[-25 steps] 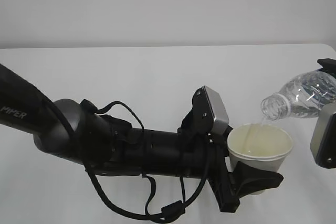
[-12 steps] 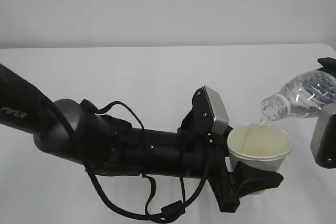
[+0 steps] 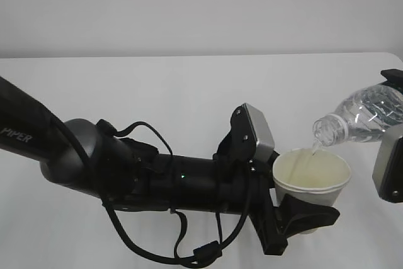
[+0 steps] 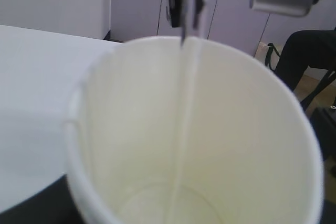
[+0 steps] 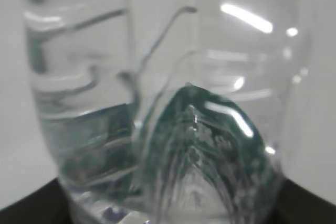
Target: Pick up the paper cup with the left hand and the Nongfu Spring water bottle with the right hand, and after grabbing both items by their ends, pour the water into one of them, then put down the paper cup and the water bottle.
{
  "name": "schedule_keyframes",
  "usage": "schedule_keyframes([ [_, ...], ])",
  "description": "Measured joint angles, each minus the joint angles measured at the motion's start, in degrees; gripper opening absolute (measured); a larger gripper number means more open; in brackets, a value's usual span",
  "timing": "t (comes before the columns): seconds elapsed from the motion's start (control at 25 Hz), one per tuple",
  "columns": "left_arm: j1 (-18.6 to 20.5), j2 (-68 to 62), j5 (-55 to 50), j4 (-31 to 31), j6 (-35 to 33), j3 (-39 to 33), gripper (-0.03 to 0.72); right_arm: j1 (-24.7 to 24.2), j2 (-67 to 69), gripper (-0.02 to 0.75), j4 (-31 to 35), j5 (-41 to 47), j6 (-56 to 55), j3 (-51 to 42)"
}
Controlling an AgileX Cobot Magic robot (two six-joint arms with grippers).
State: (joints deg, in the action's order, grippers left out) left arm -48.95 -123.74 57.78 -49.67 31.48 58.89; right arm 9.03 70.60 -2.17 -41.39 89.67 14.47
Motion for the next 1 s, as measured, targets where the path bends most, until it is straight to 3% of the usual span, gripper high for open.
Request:
schedule_keyframes([
  [1.0,0.00,0.00,0.00,0.00,0.00,0.00,0.455,0.00,0.00,0.454,0.35,0.00,0.56,0.00],
])
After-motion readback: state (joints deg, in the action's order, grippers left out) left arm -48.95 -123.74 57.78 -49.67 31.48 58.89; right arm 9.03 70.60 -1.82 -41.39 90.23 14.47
